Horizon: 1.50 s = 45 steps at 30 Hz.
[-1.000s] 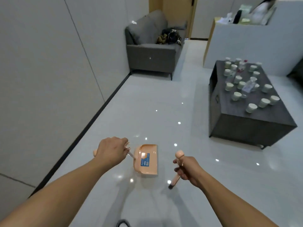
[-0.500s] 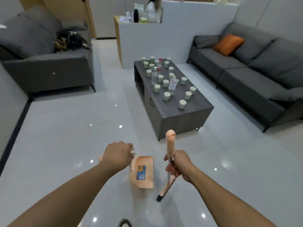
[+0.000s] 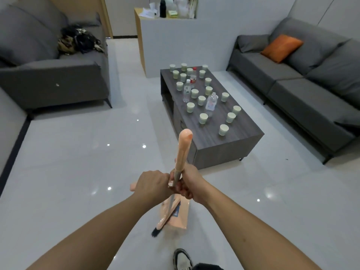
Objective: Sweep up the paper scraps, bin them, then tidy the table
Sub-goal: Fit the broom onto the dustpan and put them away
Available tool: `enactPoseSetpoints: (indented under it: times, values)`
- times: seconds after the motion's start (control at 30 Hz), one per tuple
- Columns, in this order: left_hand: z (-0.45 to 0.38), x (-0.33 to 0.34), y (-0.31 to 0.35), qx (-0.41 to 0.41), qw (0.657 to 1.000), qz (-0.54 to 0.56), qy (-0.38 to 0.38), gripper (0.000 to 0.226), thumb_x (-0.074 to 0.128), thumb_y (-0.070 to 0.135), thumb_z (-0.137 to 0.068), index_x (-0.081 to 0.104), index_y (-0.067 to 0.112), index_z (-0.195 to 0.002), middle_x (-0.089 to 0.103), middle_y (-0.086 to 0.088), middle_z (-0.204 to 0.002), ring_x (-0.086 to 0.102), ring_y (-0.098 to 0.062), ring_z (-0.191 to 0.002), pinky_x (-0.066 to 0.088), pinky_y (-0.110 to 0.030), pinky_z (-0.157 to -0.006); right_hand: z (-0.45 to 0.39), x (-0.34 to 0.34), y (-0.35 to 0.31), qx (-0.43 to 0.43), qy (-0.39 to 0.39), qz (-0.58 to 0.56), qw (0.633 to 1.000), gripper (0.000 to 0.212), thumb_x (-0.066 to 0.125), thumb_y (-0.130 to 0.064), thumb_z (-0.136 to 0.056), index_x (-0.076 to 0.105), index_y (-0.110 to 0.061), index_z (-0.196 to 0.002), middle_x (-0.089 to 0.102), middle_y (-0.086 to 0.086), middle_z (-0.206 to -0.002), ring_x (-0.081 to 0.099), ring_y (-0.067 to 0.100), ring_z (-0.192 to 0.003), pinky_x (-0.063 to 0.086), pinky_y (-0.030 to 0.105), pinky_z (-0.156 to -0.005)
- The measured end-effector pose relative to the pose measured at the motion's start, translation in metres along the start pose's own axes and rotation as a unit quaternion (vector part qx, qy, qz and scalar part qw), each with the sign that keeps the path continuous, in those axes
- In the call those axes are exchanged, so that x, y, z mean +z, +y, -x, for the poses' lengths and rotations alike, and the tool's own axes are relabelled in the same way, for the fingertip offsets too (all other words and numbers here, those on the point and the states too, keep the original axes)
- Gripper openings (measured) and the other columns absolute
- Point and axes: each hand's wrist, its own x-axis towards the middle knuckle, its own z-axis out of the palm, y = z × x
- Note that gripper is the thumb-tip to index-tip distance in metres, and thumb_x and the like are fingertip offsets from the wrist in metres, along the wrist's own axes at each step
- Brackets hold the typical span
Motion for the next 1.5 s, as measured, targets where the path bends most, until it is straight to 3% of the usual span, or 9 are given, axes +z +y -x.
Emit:
enactPoseSetpoints:
  times: [0.17, 0.43, 0.57, 0.77, 0.9, 1.1, 1.2, 1.33, 1.5]
  values:
    - [-0.018, 0.004, -0.004, -0.027, 0.999, -0.003, 0.020, 0.084, 0.006, 0.086, -0.058, 0.062, 0.029, -0.084, 0.046, 0.007, -0.060, 0.052, -0.018, -0.060, 0.037, -0.031, -0.057, -0.033, -0.009, -0.010, 0.007, -0.028, 0.030, 0.999, 0.044, 0.039, -0.043, -0.084, 0.065, -0.015, -0.064, 0.048, 0.008, -0.045, 0.034, 0.017, -0.031, 0.024, 0.015, -0.035]
    - [0.002, 0.019, -0.042, -0.102, 0.994, 0.033, 0.008, 0.070, 0.006, 0.082, -0.062, 0.048, 0.026, -0.059, 0.046, 0.006, -0.051, 0.051, -0.018, -0.054, 0.033, -0.030, -0.052, -0.066, 0.035, -0.009, 0.014, -0.137, 0.090, 0.986, 0.050, 0.039, -0.055, -0.086, 0.064, -0.014, -0.070, 0.044, 0.004, -0.046, 0.031, 0.014, -0.032, 0.026, 0.018, -0.037]
    - [0.036, 0.032, -0.079, -0.174, 0.984, 0.042, -0.007, 0.057, 0.014, 0.076, -0.066, 0.038, 0.025, -0.054, 0.045, 0.006, -0.052, 0.047, -0.018, -0.052, 0.026, -0.029, -0.049, -0.064, 0.084, -0.015, 0.009, -0.211, 0.098, 0.973, 0.063, 0.041, -0.076, -0.077, 0.061, -0.017, -0.069, 0.042, 0.005, -0.050, 0.029, 0.015, -0.034, 0.023, 0.017, -0.035]
    - [0.109, 0.048, -0.147, -0.261, 0.964, 0.049, -0.003, 0.054, 0.011, 0.073, -0.065, 0.037, 0.026, -0.055, 0.045, 0.004, -0.053, 0.037, -0.012, -0.046, 0.020, -0.029, -0.046, -0.050, 0.184, -0.023, 0.012, -0.282, 0.154, 0.947, 0.044, 0.039, -0.047, -0.091, 0.061, -0.016, -0.070, 0.045, 0.006, -0.048, 0.031, 0.015, -0.033, 0.024, 0.018, -0.036]
    - [0.178, 0.063, -0.204, -0.302, 0.952, 0.051, 0.016, 0.065, 0.012, 0.076, -0.069, 0.057, 0.029, -0.069, 0.048, 0.006, -0.054, 0.042, -0.012, -0.048, 0.026, -0.028, -0.048, -0.032, 0.264, -0.021, -0.005, -0.353, 0.161, 0.922, 0.055, 0.038, -0.060, -0.092, 0.066, -0.014, -0.081, 0.049, 0.010, -0.054, 0.036, 0.018, -0.037, 0.028, 0.021, -0.039]
    - [0.316, 0.074, -0.298, -0.421, 0.903, 0.085, 0.005, 0.055, 0.016, 0.065, -0.072, 0.057, 0.028, -0.073, 0.052, 0.005, -0.060, 0.046, -0.011, -0.052, 0.029, -0.028, -0.047, 0.017, 0.418, -0.013, -0.058, -0.480, 0.208, 0.850, 0.069, 0.050, -0.071, -0.086, 0.068, -0.007, -0.106, 0.065, 0.015, -0.075, 0.058, 0.025, -0.058, 0.045, 0.029, -0.047]
    - [0.388, 0.082, -0.330, -0.458, 0.886, 0.079, 0.008, 0.070, 0.008, 0.072, -0.062, 0.061, 0.028, -0.076, 0.055, 0.006, -0.062, 0.050, -0.013, -0.056, 0.035, -0.029, -0.051, 0.051, 0.488, -0.004, -0.140, -0.506, 0.270, 0.807, 0.050, 0.062, -0.058, -0.086, 0.069, -0.013, -0.107, 0.069, 0.007, -0.073, 0.063, 0.023, -0.062, 0.049, 0.031, -0.050]
    - [0.470, 0.099, -0.362, -0.518, 0.852, 0.067, -0.004, 0.062, 0.022, 0.079, -0.072, 0.062, 0.033, -0.082, 0.058, 0.006, -0.066, 0.056, -0.017, -0.063, 0.042, -0.031, -0.054, 0.093, 0.573, 0.018, -0.255, -0.506, 0.401, 0.719, 0.019, 0.070, -0.039, -0.088, 0.065, -0.025, -0.100, 0.071, -0.001, -0.072, 0.067, 0.016, -0.060, 0.057, 0.029, -0.054]
    - [0.553, 0.118, -0.380, -0.564, 0.825, 0.043, 0.013, 0.070, 0.017, 0.092, -0.066, 0.050, 0.031, -0.065, 0.041, 0.008, -0.051, 0.034, -0.013, -0.046, 0.019, -0.029, -0.046, 0.124, 0.662, 0.043, -0.341, -0.505, 0.486, 0.626, 0.014, 0.064, -0.040, -0.093, 0.071, -0.028, -0.097, 0.068, -0.007, -0.081, 0.065, 0.012, -0.072, 0.050, 0.024, -0.062]
